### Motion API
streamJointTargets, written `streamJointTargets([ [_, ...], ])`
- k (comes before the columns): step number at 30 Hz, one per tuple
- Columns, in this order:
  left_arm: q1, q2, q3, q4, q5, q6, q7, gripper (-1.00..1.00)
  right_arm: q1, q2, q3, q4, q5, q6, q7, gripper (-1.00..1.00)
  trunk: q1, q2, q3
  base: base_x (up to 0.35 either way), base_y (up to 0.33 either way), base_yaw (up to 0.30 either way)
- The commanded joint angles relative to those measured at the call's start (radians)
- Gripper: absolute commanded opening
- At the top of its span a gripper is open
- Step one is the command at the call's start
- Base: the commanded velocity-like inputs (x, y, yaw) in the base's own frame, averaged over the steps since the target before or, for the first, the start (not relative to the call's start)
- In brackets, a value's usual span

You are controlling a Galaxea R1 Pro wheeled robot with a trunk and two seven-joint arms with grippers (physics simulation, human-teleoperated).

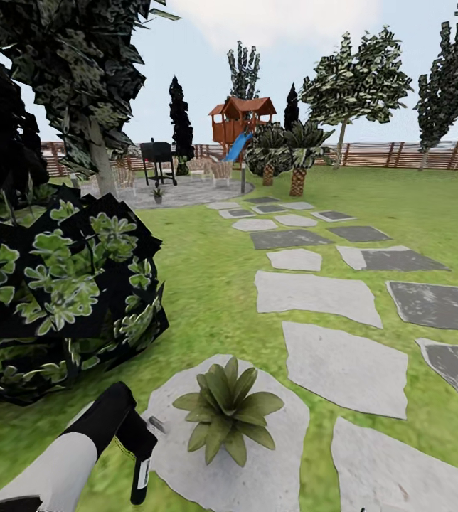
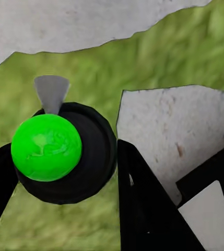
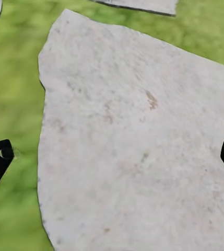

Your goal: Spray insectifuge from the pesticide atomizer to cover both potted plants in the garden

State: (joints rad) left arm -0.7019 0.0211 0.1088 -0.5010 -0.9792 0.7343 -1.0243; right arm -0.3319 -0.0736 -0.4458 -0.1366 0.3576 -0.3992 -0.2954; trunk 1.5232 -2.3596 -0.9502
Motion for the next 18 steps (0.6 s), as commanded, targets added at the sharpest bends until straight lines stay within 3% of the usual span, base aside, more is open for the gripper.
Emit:
streamJointTargets([
  [1,-0.010,-0.003,0.006,-0.006,-0.008,0.007,-0.009,-1.00,-0.001,0.000,-0.007,0.002,0.011,-0.003,-0.004,1.00,0.000,0.000,-0.001,0.218,0.170,-0.001],
  [7,-0.030,-0.004,0.008,-0.011,-0.011,0.008,-0.011,-1.00,-0.001,0.000,-0.007,0.002,0.011,-0.003,-0.005,1.00,0.000,0.000,-0.001,0.217,0.245,0.000],
  [11,-0.027,-0.003,0.005,-0.001,-0.012,0.007,-0.011,-1.00,-0.001,0.000,-0.007,0.002,0.011,-0.003,-0.004,1.00,0.000,0.000,-0.001,0.049,0.326,-0.021],
  [18,-0.012,-0.003,-0.040,0.004,-0.012,0.004,-0.005,-1.00,-0.001,0.000,-0.007,0.002,0.011,-0.003,-0.004,1.00,0.000,0.000,-0.001,0.003,0.139,-0.238],
])
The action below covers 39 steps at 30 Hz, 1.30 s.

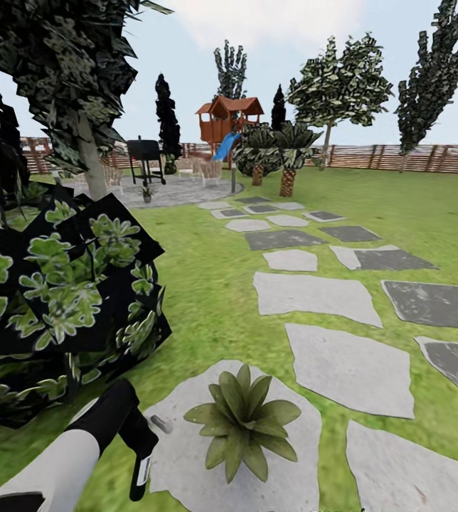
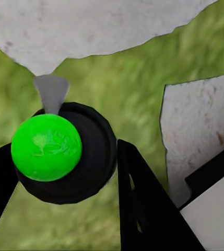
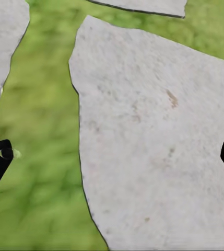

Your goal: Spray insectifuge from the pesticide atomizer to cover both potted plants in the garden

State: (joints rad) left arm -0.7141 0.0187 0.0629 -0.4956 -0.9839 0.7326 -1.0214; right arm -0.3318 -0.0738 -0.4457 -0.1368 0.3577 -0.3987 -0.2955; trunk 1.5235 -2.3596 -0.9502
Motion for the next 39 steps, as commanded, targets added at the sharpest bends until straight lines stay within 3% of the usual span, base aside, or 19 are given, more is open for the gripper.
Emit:
streamJointTargets([
  [1,0.000,-0.001,0.002,-0.002,-0.006,0.006,-0.007,-1.00,-0.001,0.000,-0.007,0.002,0.010,-0.003,-0.004,1.00,0.000,0.000,-0.001,0.000,0.011,-0.115],
  [5,-0.007,-0.007,-0.003,-0.013,-0.006,0.009,-0.009,-1.00,-0.001,0.000,-0.007,0.002,0.010,-0.004,-0.005,1.00,0.000,0.000,-0.001,0.000,0.003,-0.034],
  [10,-0.040,-0.039,-0.010,-0.017,-0.010,0.048,-0.009,-1.00,-0.001,-0.003,-0.006,0.002,0.013,-0.004,-0.002,1.00,0.000,0.000,-0.001,0.000,0.000,-0.003],
  [13,-0.071,-0.043,-0.063,-0.017,-0.007,0.125,-0.012,-1.00,-0.001,-0.003,-0.005,0.002,0.013,-0.004,-0.002,1.00,0.000,0.000,-0.001,0.000,0.000,0.000],
  [15,-0.081,-0.045,-0.130,-0.017,-0.004,0.144,-0.014,-1.00,-0.001,-0.003,-0.005,0.002,0.014,-0.004,-0.002,1.00,0.000,0.000,-0.001,0.000,0.000,0.000],
  [19,-0.071,-0.042,-0.161,-0.011,-0.002,0.149,-0.014,-1.00,-0.001,-0.004,-0.006,0.002,0.014,-0.005,-0.002,1.00,0.000,0.000,-0.001,0.000,0.000,0.000],
  [39,-0.065,-0.036,-0.162,0.000,-0.001,0.151,-0.022,-1.00,-0.001,-0.001,-0.008,0.000,0.010,-0.005,-0.005,1.00,0.000,0.000,-0.001,0.047,0.006,-0.115],
])
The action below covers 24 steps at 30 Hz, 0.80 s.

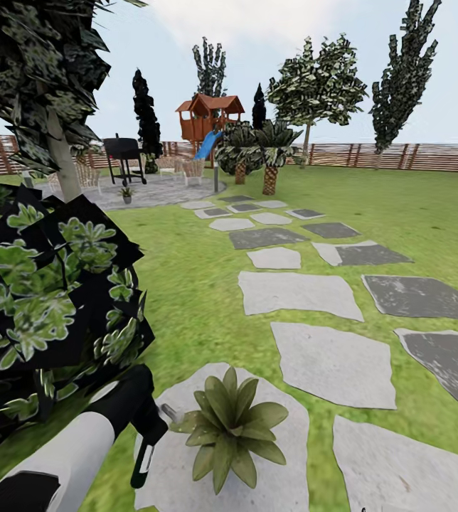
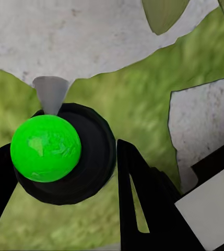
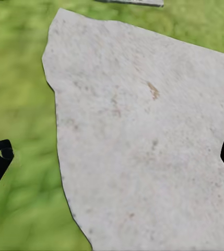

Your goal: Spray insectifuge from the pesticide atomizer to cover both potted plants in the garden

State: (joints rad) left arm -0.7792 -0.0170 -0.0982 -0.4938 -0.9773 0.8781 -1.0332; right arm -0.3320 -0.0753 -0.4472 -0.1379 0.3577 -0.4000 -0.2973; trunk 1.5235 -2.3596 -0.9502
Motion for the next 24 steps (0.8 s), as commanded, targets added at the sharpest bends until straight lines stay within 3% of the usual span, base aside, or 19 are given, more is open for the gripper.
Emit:
streamJointTargets([
  [1,0.000,0.003,0.001,-0.002,-0.008,0.005,-0.009,-1.00,-0.001,0.000,-0.007,0.001,0.010,-0.003,-0.003,1.00,0.000,0.000,-0.001,0.011,0.001,-0.002],
  [6,0.059,0.028,0.007,-0.002,-0.011,-0.011,-0.006,-1.00,-0.001,0.000,-0.007,0.001,0.010,-0.003,-0.003,1.00,0.000,0.000,-0.001,0.002,0.000,0.000],
  [9,0.084,0.029,0.008,-0.008,-0.005,-0.012,-0.003,-1.00,-0.001,0.001,-0.007,0.002,0.010,-0.003,-0.003,1.00,0.000,0.000,-0.001,0.000,0.000,0.002],
  [24,0.087,0.027,0.008,-0.050,-0.004,0.000,-0.005,-1.00,-0.001,0.000,-0.010,0.001,0.009,-0.002,-0.003,1.00,0.000,0.000,-0.023,-0.006,0.000,0.008],
])
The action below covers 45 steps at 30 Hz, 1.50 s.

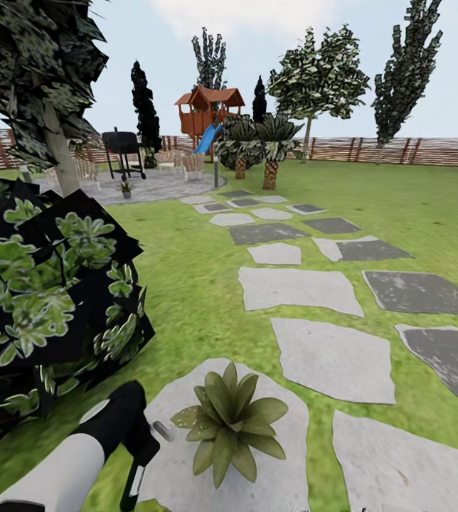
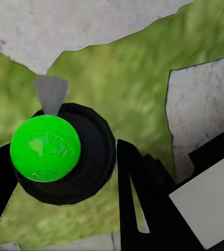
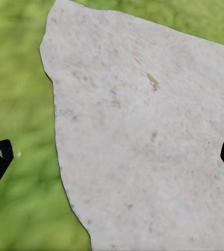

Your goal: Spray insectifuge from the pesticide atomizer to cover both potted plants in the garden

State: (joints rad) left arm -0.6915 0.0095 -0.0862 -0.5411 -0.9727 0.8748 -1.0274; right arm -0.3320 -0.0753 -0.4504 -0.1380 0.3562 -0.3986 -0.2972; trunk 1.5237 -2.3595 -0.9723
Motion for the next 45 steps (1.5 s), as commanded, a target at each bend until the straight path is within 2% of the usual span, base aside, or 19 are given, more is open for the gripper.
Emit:
streamJointTargets([
  [1,0.000,-0.001,-0.003,-0.017,-0.008,0.004,-0.011,-1.00,-0.001,0.000,-0.007,0.002,0.010,-0.003,-0.003,1.00,0.000,0.000,-0.003,-0.162,-0.006,0.000],
  [4,0.001,-0.004,-0.003,-0.052,-0.008,0.006,-0.012,-1.00,-0.001,0.000,-0.007,0.002,0.010,-0.003,-0.003,1.00,0.000,0.000,-0.007,-0.259,-0.110,0.000],
  [12,0.000,-0.008,-0.004,-0.057,-0.008,0.006,-0.013,-1.00,-0.001,0.000,-0.007,0.002,0.010,-0.004,-0.003,1.00,0.000,0.000,-0.020,-0.197,-0.213,0.000],
  [22,-0.001,0.003,-0.002,-0.059,-0.008,0.007,-0.011,-1.00,-0.001,-0.001,-0.001,0.003,0.015,-0.005,-0.001,1.00,0.000,0.000,-0.021,-0.220,-0.173,0.000],
  [25,-0.003,0.003,0.009,-0.059,-0.008,0.008,-0.011,-1.00,-0.001,0.000,-0.002,0.003,0.014,-0.005,-0.002,1.00,0.000,0.000,-0.021,-0.180,-0.009,0.000],
  [29,-0.007,0.002,0.015,-0.059,-0.008,0.018,-0.011,-1.00,-0.001,0.001,-0.003,0.002,0.012,-0.005,-0.003,1.00,0.000,0.000,-0.024,-0.028,-0.001,0.085],
  [35,-0.018,-0.010,0.014,-0.059,-0.008,0.088,-0.011,-1.00,-0.001,0.000,-0.005,0.002,0.012,-0.005,-0.003,1.00,0.000,0.000,-0.031,0.029,0.000,0.169],
  [45,-0.007,-0.010,0.006,-0.059,-0.015,0.091,-0.010,-1.00,-0.001,0.001,-0.004,0.002,0.012,-0.005,-0.003,1.00,0.000,0.000,-0.043,0.226,0.000,0.163],
])
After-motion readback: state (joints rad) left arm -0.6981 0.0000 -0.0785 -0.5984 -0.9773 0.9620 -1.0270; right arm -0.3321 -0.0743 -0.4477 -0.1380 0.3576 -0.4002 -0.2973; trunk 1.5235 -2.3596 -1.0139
